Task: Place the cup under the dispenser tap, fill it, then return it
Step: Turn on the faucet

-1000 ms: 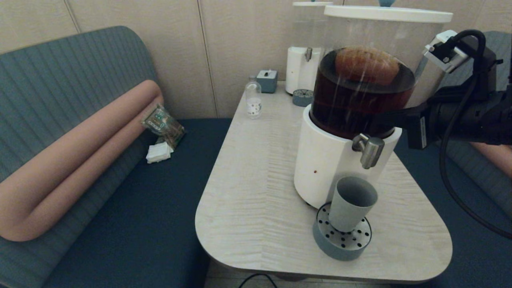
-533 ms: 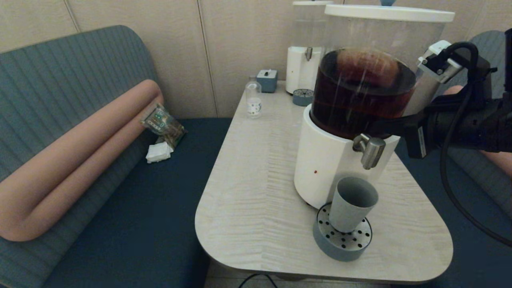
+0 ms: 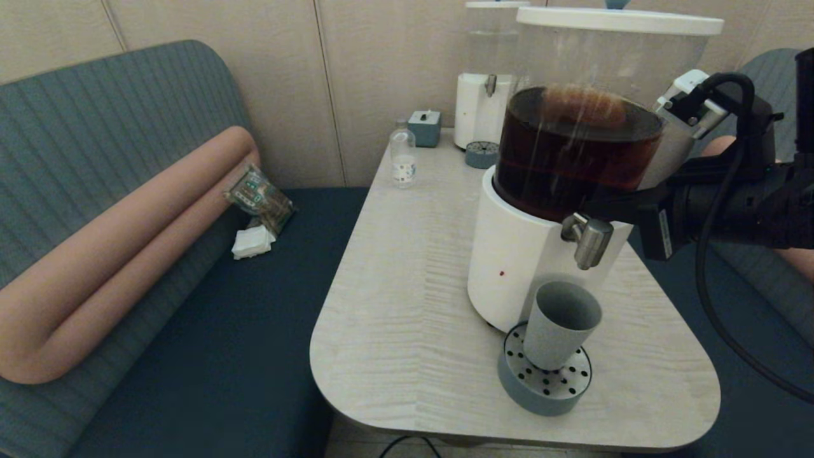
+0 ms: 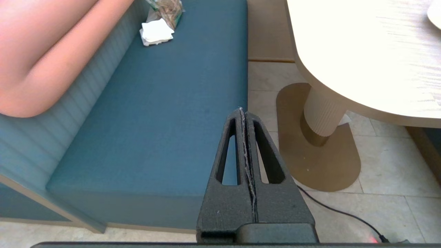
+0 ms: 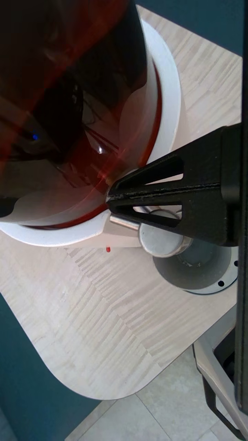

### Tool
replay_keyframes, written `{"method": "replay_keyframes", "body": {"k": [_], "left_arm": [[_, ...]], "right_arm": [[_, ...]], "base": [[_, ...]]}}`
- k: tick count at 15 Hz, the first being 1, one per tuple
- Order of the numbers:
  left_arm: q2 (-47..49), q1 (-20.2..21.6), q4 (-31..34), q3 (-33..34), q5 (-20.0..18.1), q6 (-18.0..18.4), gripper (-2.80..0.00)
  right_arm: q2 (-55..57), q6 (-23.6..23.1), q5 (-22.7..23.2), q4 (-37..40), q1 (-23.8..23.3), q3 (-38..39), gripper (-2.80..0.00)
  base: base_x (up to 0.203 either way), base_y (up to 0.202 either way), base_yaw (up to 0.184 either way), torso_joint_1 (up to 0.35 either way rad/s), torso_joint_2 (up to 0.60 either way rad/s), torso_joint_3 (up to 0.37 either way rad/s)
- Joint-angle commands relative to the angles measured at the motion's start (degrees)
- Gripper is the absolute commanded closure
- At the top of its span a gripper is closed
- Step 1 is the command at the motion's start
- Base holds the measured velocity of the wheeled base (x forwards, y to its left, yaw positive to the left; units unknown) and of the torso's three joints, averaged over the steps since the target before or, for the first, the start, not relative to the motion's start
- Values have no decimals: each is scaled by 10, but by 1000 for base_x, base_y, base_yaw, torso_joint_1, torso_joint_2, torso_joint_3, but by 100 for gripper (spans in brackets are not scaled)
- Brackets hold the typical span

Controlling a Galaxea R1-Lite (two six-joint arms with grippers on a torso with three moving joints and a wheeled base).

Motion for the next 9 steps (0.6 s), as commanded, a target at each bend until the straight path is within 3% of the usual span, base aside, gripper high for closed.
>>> {"method": "replay_keyframes", "body": {"k": [1, 9], "left_arm": [[1, 0, 0, 0, 0, 0, 0], [0, 0, 0, 0, 0, 0, 0]], "right_arm": [[5, -1, 1, 1, 1, -1, 0], [19, 0, 0, -6, 0, -10, 0]], "base": [[0, 0, 0, 0, 0, 0], [0, 0, 0, 0, 0, 0]]}}
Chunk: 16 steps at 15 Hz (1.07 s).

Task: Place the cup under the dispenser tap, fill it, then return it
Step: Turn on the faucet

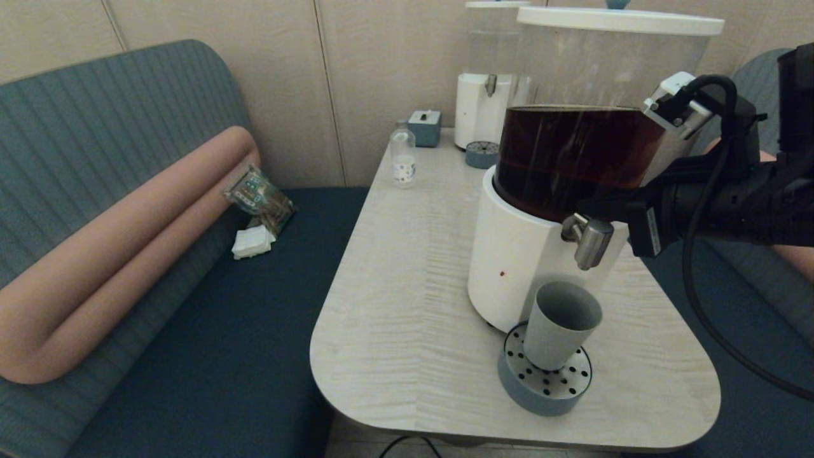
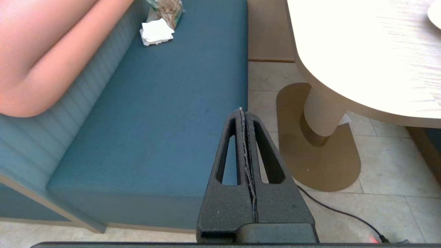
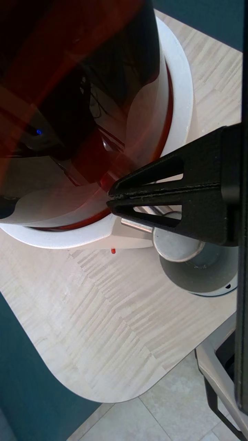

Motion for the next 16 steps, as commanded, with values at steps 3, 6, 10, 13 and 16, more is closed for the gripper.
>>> {"method": "replay_keyframes", "body": {"k": [3, 6, 10, 13, 16], "left_arm": [[1, 0, 0, 0, 0, 0, 0], [1, 0, 0, 0, 0, 0, 0], [1, 0, 0, 0, 0, 0, 0], [0, 0, 0, 0, 0, 0, 0], [1, 0, 0, 0, 0, 0, 0]], "right_arm": [[8, 0, 0, -1, 0, -3, 0], [11, 0, 0, -1, -2, -6, 0], [11, 0, 6, 0, -2, -5, 0], [12, 0, 8, 0, -1, -5, 0], [15, 1, 12, 0, -1, -4, 0]], "base": [[0, 0, 0, 0, 0, 0], [0, 0, 0, 0, 0, 0], [0, 0, 0, 0, 0, 0], [0, 0, 0, 0, 0, 0], [0, 0, 0, 0, 0, 0]]}}
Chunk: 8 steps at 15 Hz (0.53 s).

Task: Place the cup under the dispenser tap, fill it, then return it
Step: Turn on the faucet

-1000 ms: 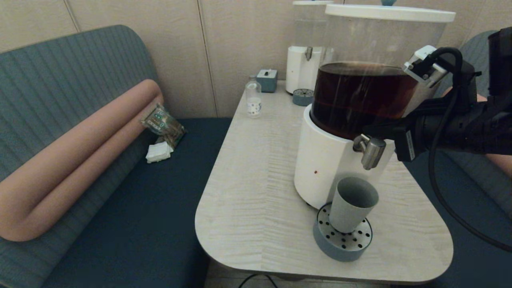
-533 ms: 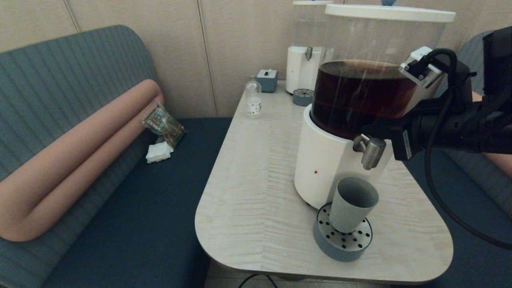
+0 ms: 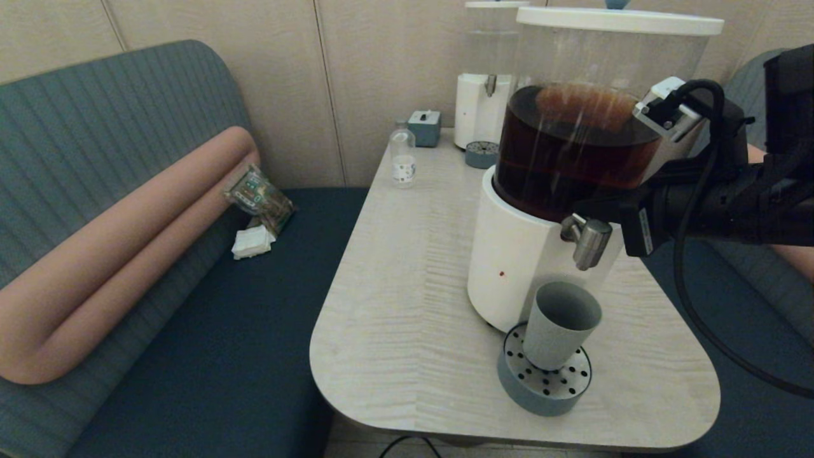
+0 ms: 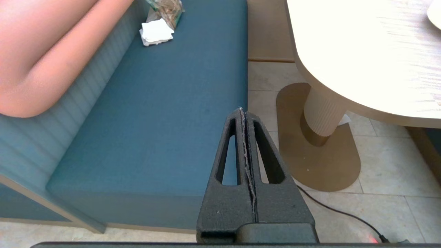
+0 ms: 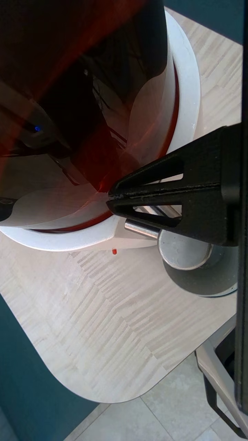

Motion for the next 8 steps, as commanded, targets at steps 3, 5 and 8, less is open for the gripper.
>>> {"method": "replay_keyframes", "body": {"k": [3, 5, 8], "left_arm": [[0, 0, 0, 0, 0, 0, 0], [0, 0, 0, 0, 0, 0, 0], [1, 0, 0, 0, 0, 0, 0]], "right_arm": [[3, -1, 4, 0, 2, 1, 0], [3, -1, 11, 0, 2, 1, 0], [2, -1, 15, 0, 2, 2, 0]], "base": [[0, 0, 0, 0, 0, 0], [0, 0, 0, 0, 0, 0], [0, 0, 0, 0, 0, 0]]}}
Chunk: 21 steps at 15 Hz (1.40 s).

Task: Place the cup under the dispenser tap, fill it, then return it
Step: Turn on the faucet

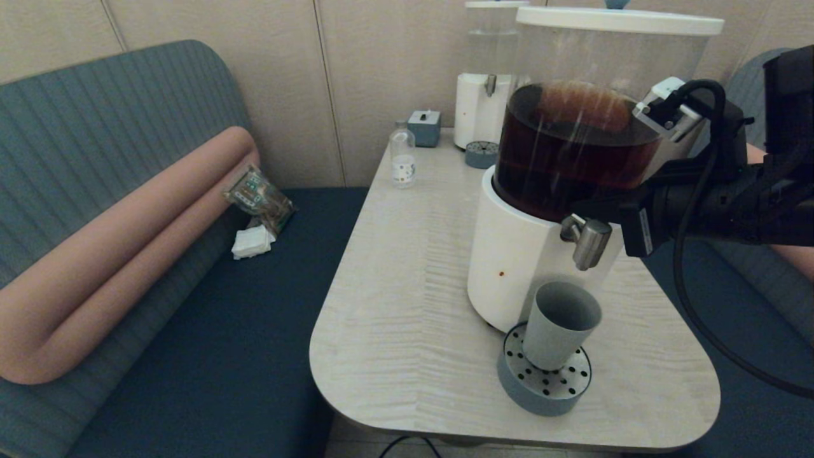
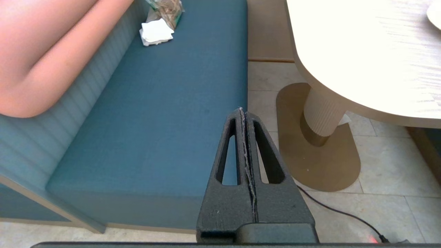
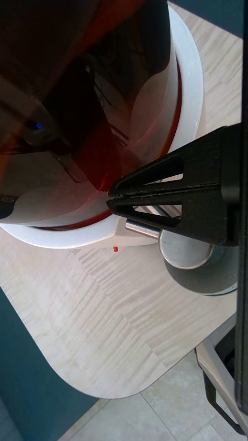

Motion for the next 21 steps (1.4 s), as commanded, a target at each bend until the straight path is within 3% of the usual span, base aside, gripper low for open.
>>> {"method": "replay_keyframes", "body": {"k": [1, 21], "left_arm": [[1, 0, 0, 0, 0, 0, 0], [1, 0, 0, 0, 0, 0, 0]], "right_arm": [[-1, -1, 6, 1, 0, 2, 0], [-14, 0, 36, 1, 0, 10, 0]], "base": [[0, 0, 0, 0, 0, 0], [0, 0, 0, 0, 0, 0]]}}
